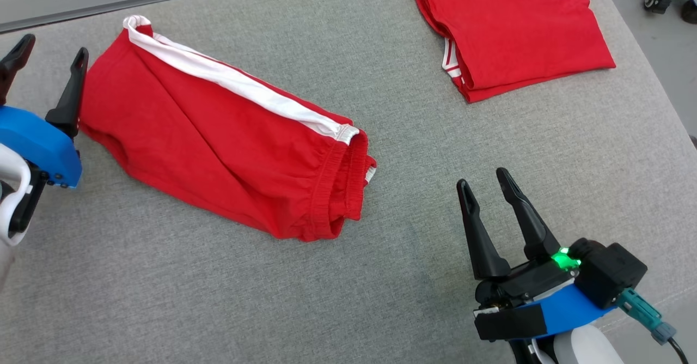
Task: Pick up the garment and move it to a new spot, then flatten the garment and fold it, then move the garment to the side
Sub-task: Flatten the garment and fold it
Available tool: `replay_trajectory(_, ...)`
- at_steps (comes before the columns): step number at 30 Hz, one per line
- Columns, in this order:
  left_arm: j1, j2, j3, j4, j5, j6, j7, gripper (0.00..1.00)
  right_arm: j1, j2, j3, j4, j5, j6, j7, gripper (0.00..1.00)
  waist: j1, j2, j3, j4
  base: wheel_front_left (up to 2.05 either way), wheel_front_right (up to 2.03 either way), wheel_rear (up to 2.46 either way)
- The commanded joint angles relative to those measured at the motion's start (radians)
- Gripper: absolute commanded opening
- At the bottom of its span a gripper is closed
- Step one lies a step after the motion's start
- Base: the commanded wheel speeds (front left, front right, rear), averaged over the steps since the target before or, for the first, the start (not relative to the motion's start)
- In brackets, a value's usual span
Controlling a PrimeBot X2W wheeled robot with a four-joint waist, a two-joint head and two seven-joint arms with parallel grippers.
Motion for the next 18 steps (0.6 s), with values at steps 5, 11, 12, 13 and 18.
replay_trajectory(5,0.013,0.015,-0.04,0.017,-0.067,-0.006,0.058,1.0,-0.034,-0.001,0.015,0.009,0.008,0.0,0.0,1.0,0.0001,0.0,0.024,-0.009,0.0,0.0,0.0)
replay_trajectory(11,0.021,0.041,-0.104,0.018,-0.174,-0.007,0.121,1.0,-0.053,-0.001,0.026,0.026,0.014,0.0,-0.005,1.0,0.0001,0.0,0.05,-0.018,0.0,0.0,0.0)
replay_trajectory(12,0.02,0.043,-0.114,0.018,-0.188,-0.007,0.132,1.0,-0.053,-0.001,0.026,0.029,0.016,0.0,-0.004,1.0,0.0001,0.0,0.052,-0.019,0.0,0.0,0.0)
replay_trajectory(13,0.018,0.047,-0.124,0.019,-0.201,-0.007,0.146,1.0,-0.052,-0.001,0.025,0.033,0.016,0.0,-0.005,1.0,0.0001,0.0,0.054,-0.019,0.0,0.0,0.0)
replay_trajectory(18,0.004,0.058,-0.177,0.024,-0.253,-0.007,0.205,1.0,-0.062,-0.001,0.027,0.044,0.022,0.0,-0.009,1.0,0.0001,0.0,0.057,-0.018,0.0,0.0,0.0)
